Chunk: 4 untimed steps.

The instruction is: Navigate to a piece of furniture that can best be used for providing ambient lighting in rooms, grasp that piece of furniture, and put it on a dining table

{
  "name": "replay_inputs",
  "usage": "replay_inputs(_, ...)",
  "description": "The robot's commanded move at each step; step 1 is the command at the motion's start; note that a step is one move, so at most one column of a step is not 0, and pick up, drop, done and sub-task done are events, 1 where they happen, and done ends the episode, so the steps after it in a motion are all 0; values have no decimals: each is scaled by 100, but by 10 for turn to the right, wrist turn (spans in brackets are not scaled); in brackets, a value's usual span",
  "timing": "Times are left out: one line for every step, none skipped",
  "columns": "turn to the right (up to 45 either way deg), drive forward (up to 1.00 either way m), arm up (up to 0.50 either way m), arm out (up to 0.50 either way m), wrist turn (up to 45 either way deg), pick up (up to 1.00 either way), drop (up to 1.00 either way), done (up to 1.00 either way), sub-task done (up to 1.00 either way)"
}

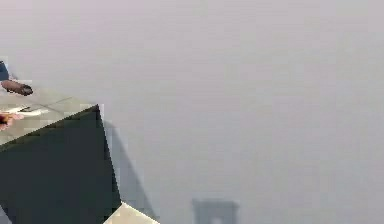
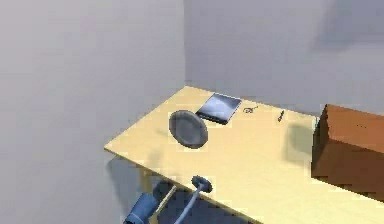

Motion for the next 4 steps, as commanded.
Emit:
replay_inputs(-450,0,0,0,0,0,0,0,0)
replay_inputs(-300,0,0,0,0,0,0,0,0)
replay_inputs(450,0,0,0,0,0,0,0,0)
replay_inputs(450,0,0,0,0,0,0,0,0)
